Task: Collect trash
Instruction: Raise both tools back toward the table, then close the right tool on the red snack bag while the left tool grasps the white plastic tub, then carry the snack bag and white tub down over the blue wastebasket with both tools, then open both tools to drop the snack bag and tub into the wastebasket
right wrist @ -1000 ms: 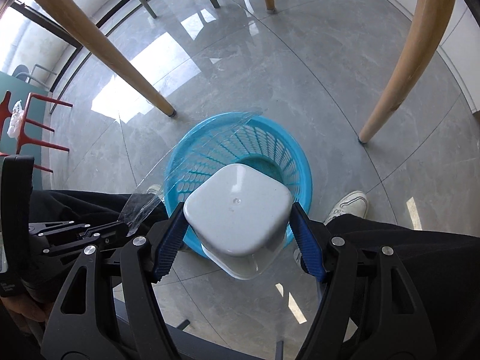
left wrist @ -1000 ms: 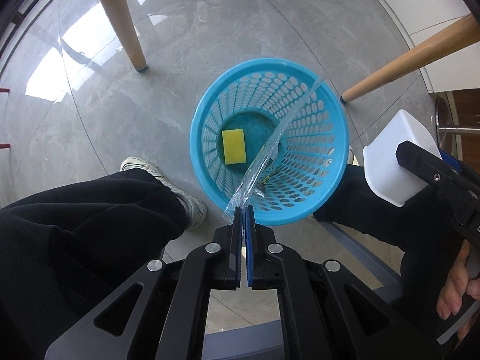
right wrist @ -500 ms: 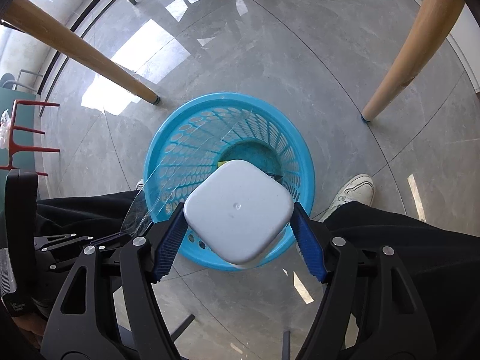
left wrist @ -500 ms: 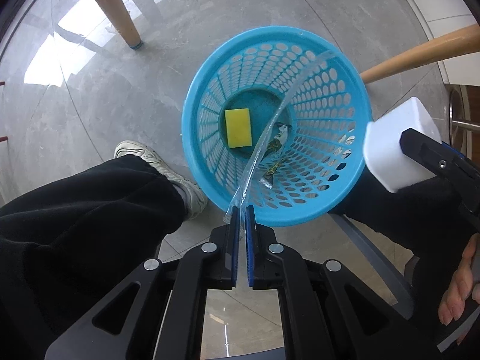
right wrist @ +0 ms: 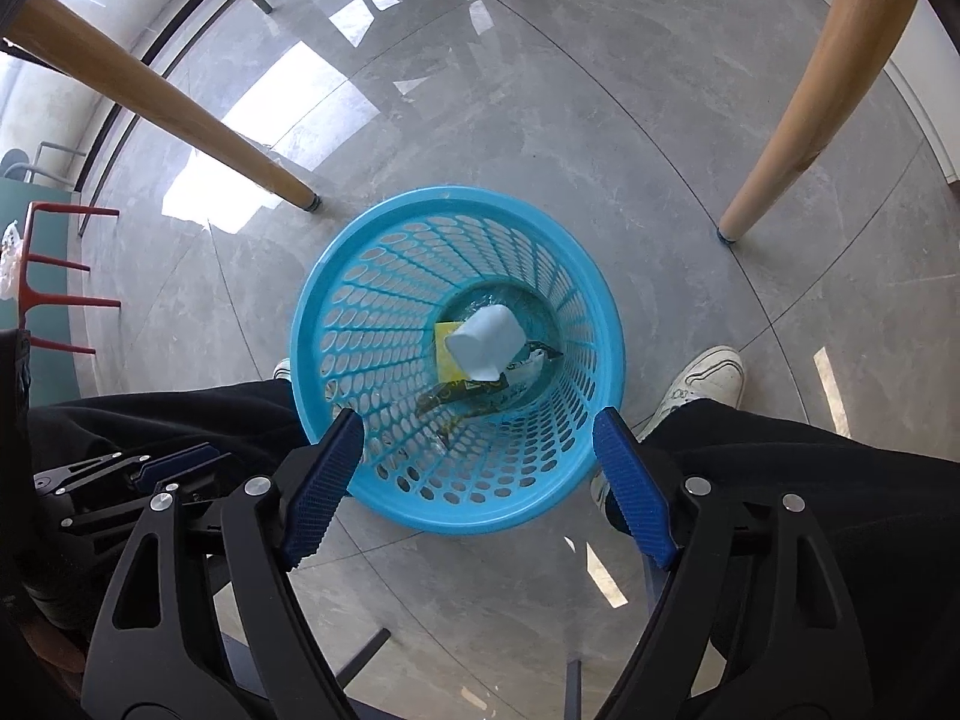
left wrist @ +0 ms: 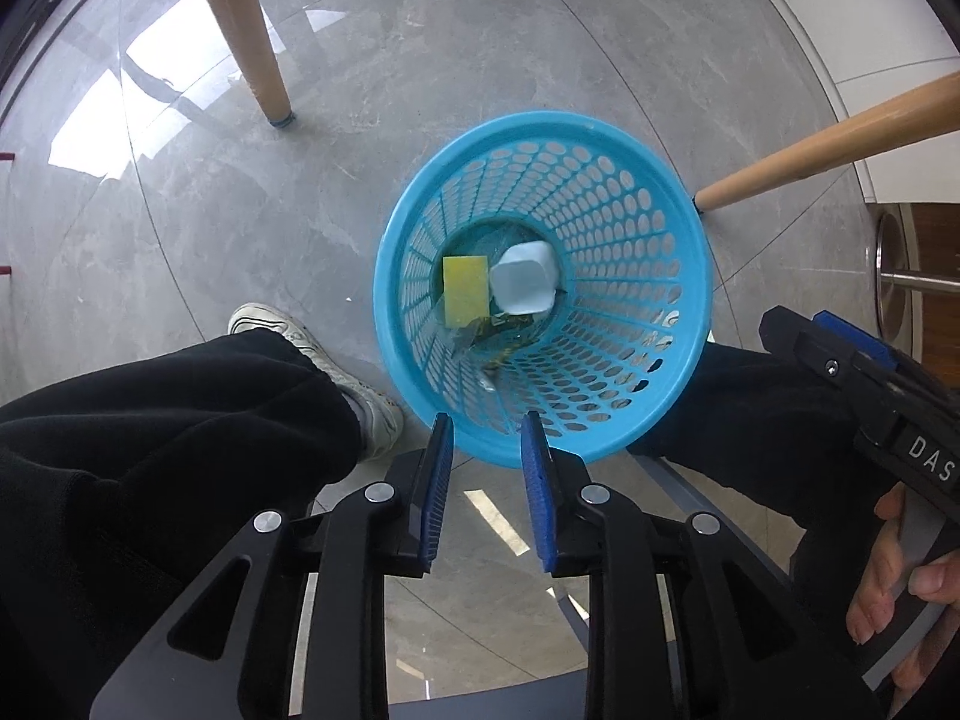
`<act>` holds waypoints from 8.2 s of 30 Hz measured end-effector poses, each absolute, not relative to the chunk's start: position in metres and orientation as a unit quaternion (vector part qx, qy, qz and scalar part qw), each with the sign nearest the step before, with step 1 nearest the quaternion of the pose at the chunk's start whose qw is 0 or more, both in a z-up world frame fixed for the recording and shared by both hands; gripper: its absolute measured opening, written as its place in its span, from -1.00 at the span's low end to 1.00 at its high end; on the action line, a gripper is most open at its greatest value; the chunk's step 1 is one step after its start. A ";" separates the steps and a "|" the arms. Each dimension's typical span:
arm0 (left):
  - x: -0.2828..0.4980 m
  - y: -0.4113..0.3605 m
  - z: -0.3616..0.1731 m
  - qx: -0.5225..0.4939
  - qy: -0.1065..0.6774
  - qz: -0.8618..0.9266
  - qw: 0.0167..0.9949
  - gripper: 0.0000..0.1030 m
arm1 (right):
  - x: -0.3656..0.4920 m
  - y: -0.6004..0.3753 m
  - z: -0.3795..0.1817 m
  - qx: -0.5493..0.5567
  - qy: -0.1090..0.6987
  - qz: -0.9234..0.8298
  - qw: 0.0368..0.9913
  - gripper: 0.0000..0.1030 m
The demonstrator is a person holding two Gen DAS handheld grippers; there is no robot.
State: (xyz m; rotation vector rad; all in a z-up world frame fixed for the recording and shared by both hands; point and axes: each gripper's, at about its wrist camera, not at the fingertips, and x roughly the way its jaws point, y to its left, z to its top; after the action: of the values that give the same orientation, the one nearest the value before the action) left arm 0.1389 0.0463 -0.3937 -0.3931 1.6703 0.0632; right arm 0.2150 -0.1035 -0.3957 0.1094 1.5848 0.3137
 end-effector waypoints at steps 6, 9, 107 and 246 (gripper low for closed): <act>0.126 0.052 -0.360 -0.194 0.706 0.022 0.680 -0.36 | 0.204 -0.105 -0.360 0.047 0.686 0.159 0.708 0.46; 0.121 0.040 -0.333 -0.141 0.673 0.026 0.725 -0.27 | 0.195 -0.110 -0.335 0.062 0.666 0.171 0.724 0.47; 0.192 0.064 -0.040 -0.037 0.389 -0.057 0.919 0.37 | 0.205 -0.098 -0.029 0.048 0.409 0.269 0.871 -0.64; 0.162 0.045 -0.321 -0.146 0.631 -0.055 0.760 0.15 | 0.224 -0.110 -0.361 0.062 0.687 0.194 0.697 -0.71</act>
State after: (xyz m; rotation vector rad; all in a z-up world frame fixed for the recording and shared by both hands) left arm 0.1620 0.0446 -0.3205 -0.3185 1.3742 -0.1202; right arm 0.2240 -0.1099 -0.3607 0.1378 1.5327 0.4317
